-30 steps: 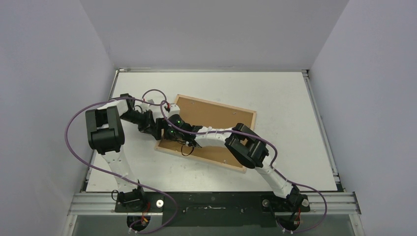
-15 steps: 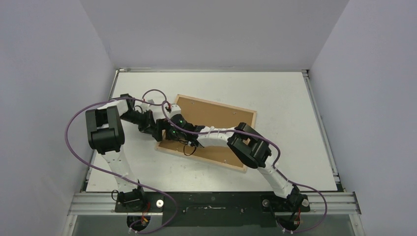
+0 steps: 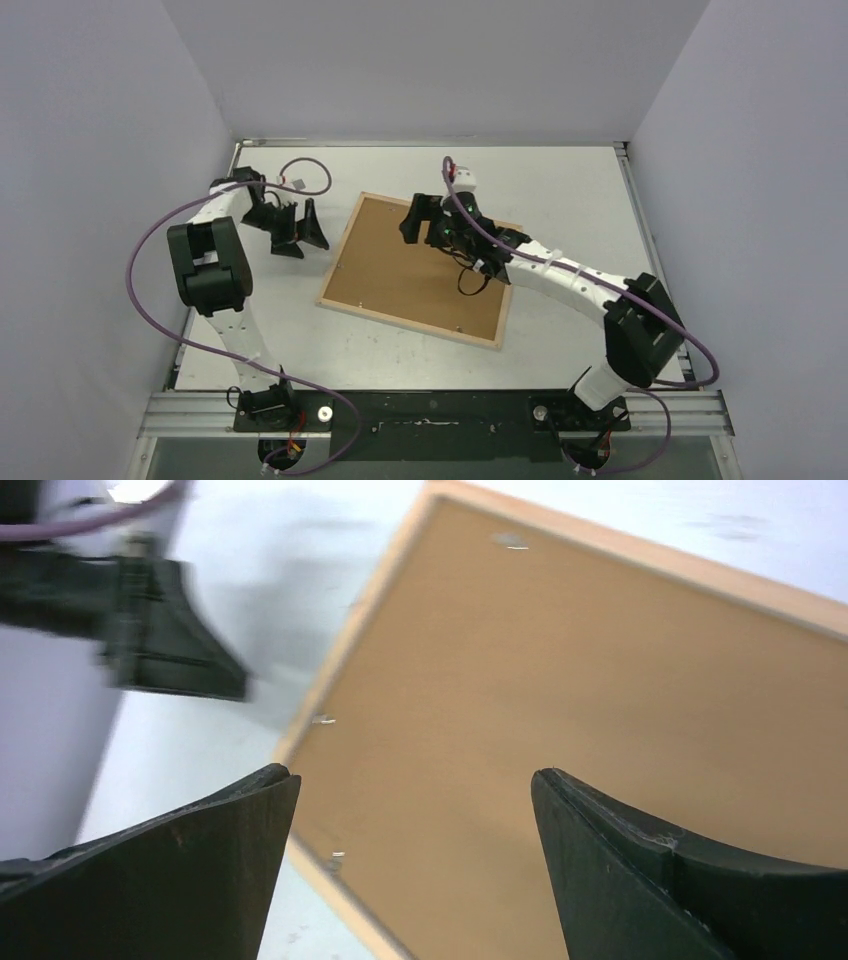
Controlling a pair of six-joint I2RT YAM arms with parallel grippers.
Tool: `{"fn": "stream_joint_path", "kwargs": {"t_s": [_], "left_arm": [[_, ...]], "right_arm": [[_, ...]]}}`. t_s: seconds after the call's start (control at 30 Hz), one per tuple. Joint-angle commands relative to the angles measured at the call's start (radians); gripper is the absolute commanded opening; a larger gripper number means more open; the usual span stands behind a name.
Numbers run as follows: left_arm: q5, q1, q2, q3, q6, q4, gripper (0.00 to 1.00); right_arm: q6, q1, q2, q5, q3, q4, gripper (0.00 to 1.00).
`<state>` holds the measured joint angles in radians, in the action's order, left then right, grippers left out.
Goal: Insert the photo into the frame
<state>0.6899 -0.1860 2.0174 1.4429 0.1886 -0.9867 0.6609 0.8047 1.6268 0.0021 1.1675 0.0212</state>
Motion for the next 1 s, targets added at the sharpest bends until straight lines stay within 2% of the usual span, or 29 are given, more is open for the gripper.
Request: {"fn": "stream_joint_path", "kwargs": {"t_s": [0.0, 0.17, 0.27, 0.37, 0.4, 0.5, 0.63, 0.8, 0.97], "left_arm": [[-0.091, 0.011, -0.072, 0.185, 0.006, -0.034, 0.96], [-0.12, 0.035, -0.005, 0.436, -0.039, -0.089, 0.96], [-0.136, 0.019, 0.051, 0.577, -0.108, -0.056, 0.96], [-0.033, -0.027, 0.128, 0.687, -0.168, -0.066, 0.96], [-0.048, -0.017, 0.136, 0.698, -0.171, -0.057, 0.96], [-0.241, 0.082, 0.09, 0.634, -0.084, -0.004, 0.96], [-0.231, 0.131, 0.097, 0.541, -0.06, 0.002, 0.96], [-0.195, 0.135, 0.11, 0.417, -0.04, 0.032, 0.99], [-0.232, 0.134, 0.117, 0.333, 0.001, 0.047, 0.81]], "right_arm": [[-0.001, -0.08, -0.111, 0.248, -0.087, -0.283, 0.9], [0.035, -0.221, -0.19, 0.3, -0.168, -0.388, 0.9], [0.065, -0.287, -0.201, 0.296, -0.219, -0.407, 0.9], [0.091, -0.325, -0.197, 0.283, -0.261, -0.409, 0.9], [0.096, -0.333, -0.194, 0.277, -0.275, -0.402, 0.9], [0.099, -0.37, -0.177, 0.239, -0.305, -0.366, 0.9], [0.083, -0.415, -0.137, 0.142, -0.325, -0.268, 0.9], [0.07, -0.456, -0.056, 0.041, -0.294, -0.195, 0.9], [0.068, -0.47, 0.02, 0.006, -0.232, -0.167, 0.9]]}}
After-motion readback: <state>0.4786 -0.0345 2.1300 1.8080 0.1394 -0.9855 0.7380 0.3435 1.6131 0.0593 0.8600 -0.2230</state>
